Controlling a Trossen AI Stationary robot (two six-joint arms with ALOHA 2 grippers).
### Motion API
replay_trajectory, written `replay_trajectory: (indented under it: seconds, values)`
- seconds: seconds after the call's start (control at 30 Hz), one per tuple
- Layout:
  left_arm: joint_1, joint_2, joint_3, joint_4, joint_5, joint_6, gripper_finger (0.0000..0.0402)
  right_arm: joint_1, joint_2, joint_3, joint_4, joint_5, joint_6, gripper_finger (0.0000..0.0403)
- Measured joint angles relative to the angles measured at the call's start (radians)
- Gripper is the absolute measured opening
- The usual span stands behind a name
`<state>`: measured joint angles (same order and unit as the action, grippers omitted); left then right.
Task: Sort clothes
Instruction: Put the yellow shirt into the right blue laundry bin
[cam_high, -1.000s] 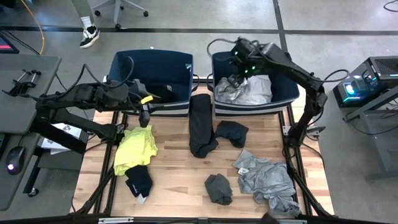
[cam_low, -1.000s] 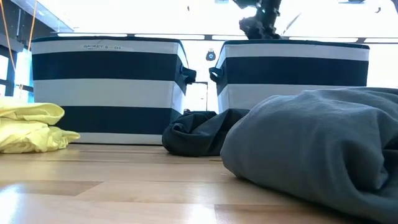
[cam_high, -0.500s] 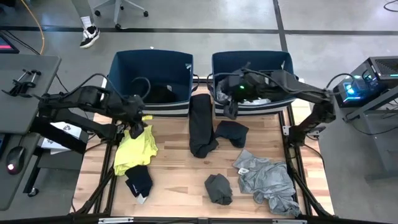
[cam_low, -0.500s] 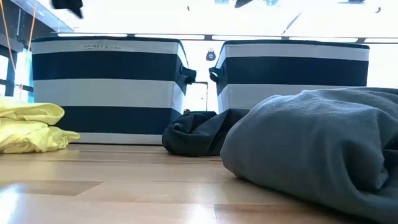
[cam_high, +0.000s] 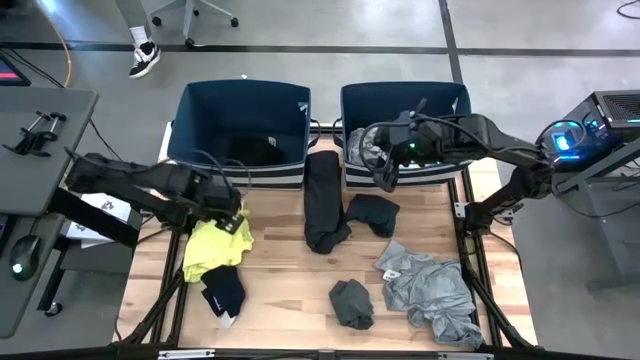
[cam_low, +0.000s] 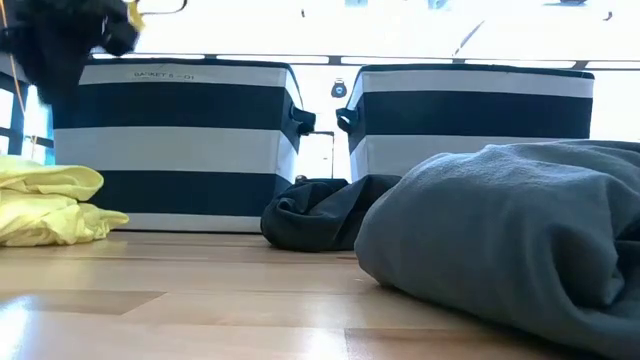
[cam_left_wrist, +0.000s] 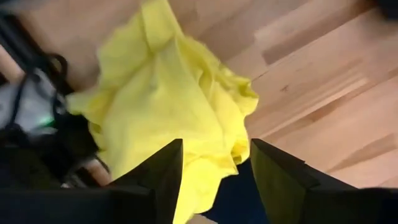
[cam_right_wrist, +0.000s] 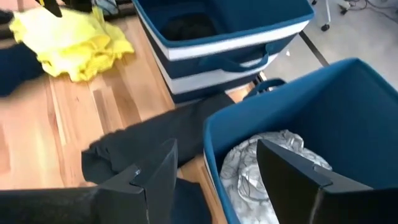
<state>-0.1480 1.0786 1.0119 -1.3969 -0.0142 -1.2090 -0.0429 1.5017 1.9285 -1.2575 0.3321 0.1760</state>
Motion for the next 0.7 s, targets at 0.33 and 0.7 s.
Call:
replay_trajectory:
  seconds: [0.33, 0.7]
  values:
    - [-0.004, 0.000, -0.285, 0.202, -0.003, -0.081, 0.0253, 0.000, 0.000, 0.000, -0.011, -0.001, -0.019, 0.0209]
    - [-0.003, 0.101, -0.472, 0.479, -0.011, 0.063, 0.0248, 0.000, 0.000, 0.000, -0.015, -0.002, 0.014, 0.0209]
